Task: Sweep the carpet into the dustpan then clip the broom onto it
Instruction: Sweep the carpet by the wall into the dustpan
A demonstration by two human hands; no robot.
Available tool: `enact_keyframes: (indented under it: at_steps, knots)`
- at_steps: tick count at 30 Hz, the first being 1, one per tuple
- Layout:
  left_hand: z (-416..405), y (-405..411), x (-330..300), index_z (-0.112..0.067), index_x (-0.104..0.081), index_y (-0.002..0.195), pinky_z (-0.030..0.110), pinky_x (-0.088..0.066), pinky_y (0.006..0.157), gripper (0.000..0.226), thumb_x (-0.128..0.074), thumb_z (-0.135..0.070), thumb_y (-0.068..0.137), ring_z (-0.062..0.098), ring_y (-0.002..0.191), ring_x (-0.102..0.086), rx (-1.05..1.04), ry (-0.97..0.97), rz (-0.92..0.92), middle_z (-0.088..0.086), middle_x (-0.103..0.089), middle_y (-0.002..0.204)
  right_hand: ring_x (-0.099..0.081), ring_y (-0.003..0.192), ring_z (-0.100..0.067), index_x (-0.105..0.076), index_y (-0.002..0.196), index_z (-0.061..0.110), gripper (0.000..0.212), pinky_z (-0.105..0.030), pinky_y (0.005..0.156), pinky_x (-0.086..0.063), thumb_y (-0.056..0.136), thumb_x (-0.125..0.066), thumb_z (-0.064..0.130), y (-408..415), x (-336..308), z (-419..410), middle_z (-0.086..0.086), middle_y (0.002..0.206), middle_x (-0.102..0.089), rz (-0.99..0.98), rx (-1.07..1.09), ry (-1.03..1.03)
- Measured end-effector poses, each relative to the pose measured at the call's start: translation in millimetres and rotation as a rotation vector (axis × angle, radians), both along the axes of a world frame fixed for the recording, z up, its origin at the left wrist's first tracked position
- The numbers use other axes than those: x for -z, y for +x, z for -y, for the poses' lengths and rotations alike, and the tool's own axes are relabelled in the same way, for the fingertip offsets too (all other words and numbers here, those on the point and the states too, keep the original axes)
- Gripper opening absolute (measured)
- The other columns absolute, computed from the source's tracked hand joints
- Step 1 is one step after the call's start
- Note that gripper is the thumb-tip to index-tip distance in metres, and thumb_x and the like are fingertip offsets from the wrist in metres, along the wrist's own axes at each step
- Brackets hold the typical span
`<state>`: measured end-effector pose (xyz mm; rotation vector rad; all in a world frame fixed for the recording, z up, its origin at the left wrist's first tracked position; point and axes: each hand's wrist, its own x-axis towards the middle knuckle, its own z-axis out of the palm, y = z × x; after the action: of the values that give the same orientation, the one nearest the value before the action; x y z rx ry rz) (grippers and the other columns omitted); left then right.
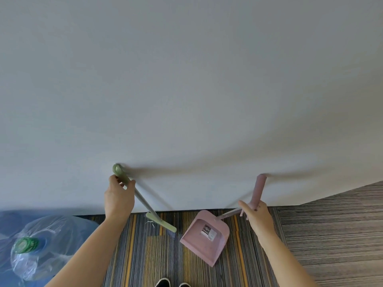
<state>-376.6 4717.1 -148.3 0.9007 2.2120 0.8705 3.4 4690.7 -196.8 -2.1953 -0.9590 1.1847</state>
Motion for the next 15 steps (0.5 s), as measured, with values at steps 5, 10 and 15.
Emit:
enact_keyframes:
  at_steps: [5,10,15]
  knots:
    - [0,-2,0,-0.017,-0.051,0.105,0.038,-0.045,0.077,0.018,-0.057,-0.028,0.093,0.024,0.098,-0.058,-0.020,-0.009,0.001,0.008,-0.065,0.116,-0.061,0.110,-0.020,-0.035,0.146,0.008,0.086,-0.033,0.078,-0.045,0.080,-0.074,0.048,1,7,17,-0.006,0.140,-0.056,-0.052,0.081,-0.016]
    - [0,-3,3,-0.012,-0.052,0.116,0.040,-0.047,0.080,0.030,-0.058,-0.028,0.092,0.031,0.110,-0.059,-0.033,-0.041,-0.008,0.011,-0.063,0.121,-0.049,0.131,-0.030,-0.021,0.153,0.011,0.095,-0.036,0.082,-0.042,0.081,-0.074,0.044,2,4,17,-0.010,0.151,-0.045,-0.074,0.119,-0.013]
    - [-2,-10,7,-0.010,-0.051,0.117,0.040,-0.044,0.075,0.033,-0.059,-0.028,0.091,0.033,0.108,-0.059,-0.065,-0.071,-0.020,0.012,-0.064,0.118,-0.046,0.133,-0.032,-0.017,0.155,0.014,0.097,-0.038,0.086,-0.038,0.081,-0.074,0.042,6,3,12,-0.013,0.154,-0.040,-0.075,0.132,-0.001]
